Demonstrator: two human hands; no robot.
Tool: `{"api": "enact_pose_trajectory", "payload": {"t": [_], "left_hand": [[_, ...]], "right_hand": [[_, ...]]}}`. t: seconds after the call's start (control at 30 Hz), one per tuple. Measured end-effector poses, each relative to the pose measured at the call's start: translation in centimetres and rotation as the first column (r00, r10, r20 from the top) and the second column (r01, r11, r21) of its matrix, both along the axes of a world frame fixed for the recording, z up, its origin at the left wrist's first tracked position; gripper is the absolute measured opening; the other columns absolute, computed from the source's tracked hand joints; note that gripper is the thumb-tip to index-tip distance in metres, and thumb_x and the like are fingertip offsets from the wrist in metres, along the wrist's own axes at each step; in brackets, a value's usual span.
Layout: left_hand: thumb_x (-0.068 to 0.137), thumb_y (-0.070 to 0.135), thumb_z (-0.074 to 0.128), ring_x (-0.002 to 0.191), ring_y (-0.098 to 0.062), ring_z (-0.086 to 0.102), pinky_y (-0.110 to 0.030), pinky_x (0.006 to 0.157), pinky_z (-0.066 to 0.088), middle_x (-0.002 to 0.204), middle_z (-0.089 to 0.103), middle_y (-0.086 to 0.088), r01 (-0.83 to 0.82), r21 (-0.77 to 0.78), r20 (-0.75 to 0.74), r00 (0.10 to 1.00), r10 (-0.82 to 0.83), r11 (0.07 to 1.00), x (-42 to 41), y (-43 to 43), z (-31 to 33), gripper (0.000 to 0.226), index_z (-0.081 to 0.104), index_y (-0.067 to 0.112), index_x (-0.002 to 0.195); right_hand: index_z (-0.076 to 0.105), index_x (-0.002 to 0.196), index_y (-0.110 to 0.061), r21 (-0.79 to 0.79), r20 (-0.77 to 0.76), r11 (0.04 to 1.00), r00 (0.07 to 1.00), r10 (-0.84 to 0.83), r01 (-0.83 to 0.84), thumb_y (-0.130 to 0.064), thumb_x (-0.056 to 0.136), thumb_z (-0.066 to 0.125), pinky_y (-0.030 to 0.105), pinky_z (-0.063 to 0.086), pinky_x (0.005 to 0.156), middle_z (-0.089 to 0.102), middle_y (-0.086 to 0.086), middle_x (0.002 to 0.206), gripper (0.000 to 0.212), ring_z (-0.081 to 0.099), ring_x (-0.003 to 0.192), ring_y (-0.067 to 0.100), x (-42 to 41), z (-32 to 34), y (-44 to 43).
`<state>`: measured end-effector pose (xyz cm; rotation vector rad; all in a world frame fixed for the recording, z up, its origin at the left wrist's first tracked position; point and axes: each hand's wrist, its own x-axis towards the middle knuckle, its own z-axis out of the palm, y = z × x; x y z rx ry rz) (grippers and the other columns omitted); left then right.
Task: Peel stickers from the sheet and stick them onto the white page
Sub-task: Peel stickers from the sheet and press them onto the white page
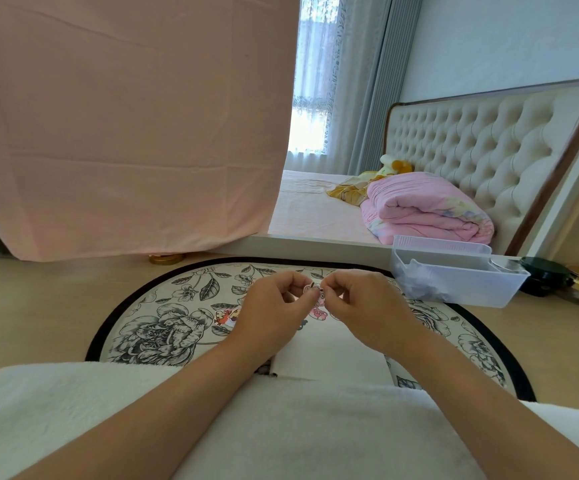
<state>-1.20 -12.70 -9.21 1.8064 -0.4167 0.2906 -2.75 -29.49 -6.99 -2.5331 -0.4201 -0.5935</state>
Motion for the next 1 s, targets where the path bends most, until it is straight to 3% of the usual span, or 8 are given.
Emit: {"api": "enact_pose_trajectory", "payload": {"t": [0.1,0.17,0.27,0.33,0.53,0.63,0.8,1.0], "left_hand": [[0.089,0.021,0.073,0.056,-0.007,0.057,-0.013,0.052,0.045,0.075,0.070,0.000,-0.043,0.004,0.016,0.999,0.043,0.999,0.0,0.0,-0.1,0.012,0.070,0.029,0.080],[0.087,0.033,0.074,0.066,-0.009,0.058,-0.018,0.058,0.046,0.083,0.070,0.010,-0.138,0.071,0.068,0.989,0.133,0.988,0.0,0.2,-0.3,0.006,0.069,0.034,0.090],[0.084,0.041,0.074,0.082,-0.001,0.050,-0.015,0.066,0.040,0.090,0.060,0.020,-0.356,0.242,0.332,0.905,0.267,0.903,-0.1,0.7,-0.1,0.020,0.062,0.038,0.099],[0.086,0.039,0.072,0.078,0.003,0.049,-0.013,0.061,0.034,0.086,0.059,0.020,-0.386,0.309,0.408,0.879,0.246,0.869,-0.5,0.6,0.3,0.014,0.060,0.039,0.093],[0.088,0.041,0.069,0.067,0.002,0.064,-0.026,0.066,0.054,0.074,0.070,0.025,-0.201,0.202,0.118,0.976,0.180,0.958,-0.7,-0.2,0.0,0.008,0.074,0.038,0.082],[0.088,0.035,0.072,0.061,-0.001,0.068,-0.024,0.063,0.056,0.069,0.073,0.019,-0.131,0.107,0.008,0.991,0.131,0.986,-0.5,-0.2,0.0,0.011,0.079,0.031,0.081],[0.090,0.027,0.073,0.063,-0.003,0.069,-0.010,0.052,0.048,0.069,0.074,0.011,-0.077,0.012,-0.055,0.995,0.078,0.997,-0.5,-0.3,0.2,0.013,0.076,0.029,0.077],[0.093,0.027,0.068,0.053,0.000,0.061,-0.010,0.050,0.044,0.072,0.073,0.000,-0.051,0.040,-0.059,0.997,0.054,0.998,-0.1,-0.2,-0.1,0.014,0.073,0.024,0.080]], "right_hand": [[0.067,0.072,-0.032,0.146,-0.089,0.989,0.995,0.034,-0.021,-0.025,0.091,0.061,0.029,0.049,0.058,0.064,-0.016,0.061,0.021,0.054,0.054,0.004,0.1,0.1,0.1],[0.072,0.075,-0.025,0.318,-0.157,0.948,0.985,0.074,-0.020,-0.019,0.094,0.062,0.027,0.048,0.056,0.069,-0.006,0.065,0.023,0.053,0.051,0.003,0.0,0.0,0.4],[0.074,0.076,-0.017,0.436,-0.195,0.899,0.978,0.073,0.020,-0.016,0.096,0.062,0.020,0.044,0.051,0.071,0.001,0.066,0.023,0.052,0.047,0.005,-0.1,-0.2,0.8],[0.074,0.076,-0.017,0.426,-0.174,0.904,0.984,0.047,0.032,-0.018,0.096,0.063,0.020,0.045,0.052,0.070,-0.002,0.065,0.023,0.053,0.047,0.004,0.0,-0.4,1.0],[0.070,0.073,-0.034,0.279,-0.070,0.957,0.995,-0.065,0.082,-0.028,0.094,0.063,0.032,0.052,0.061,0.065,-0.020,0.062,0.023,0.060,0.058,0.005,0.3,-0.8,0.9],[0.072,0.080,-0.036,0.190,-0.033,0.978,0.996,-0.082,0.087,-0.031,0.094,0.062,0.028,0.050,0.061,0.065,-0.021,0.064,0.018,0.062,0.063,0.004,0.0,-0.7,0.9],[0.076,0.087,-0.033,0.101,0.022,0.991,0.996,-0.088,0.085,-0.033,0.095,0.062,0.021,0.045,0.058,0.063,-0.023,0.065,0.016,0.061,0.064,0.000,-0.2,-0.6,1.0],[0.076,0.084,-0.032,0.171,-0.015,0.983,0.998,-0.062,0.063,-0.032,0.094,0.063,0.026,0.050,0.061,0.066,-0.022,0.066,0.016,0.062,0.065,0.002,0.0,-0.7,1.0]]}}
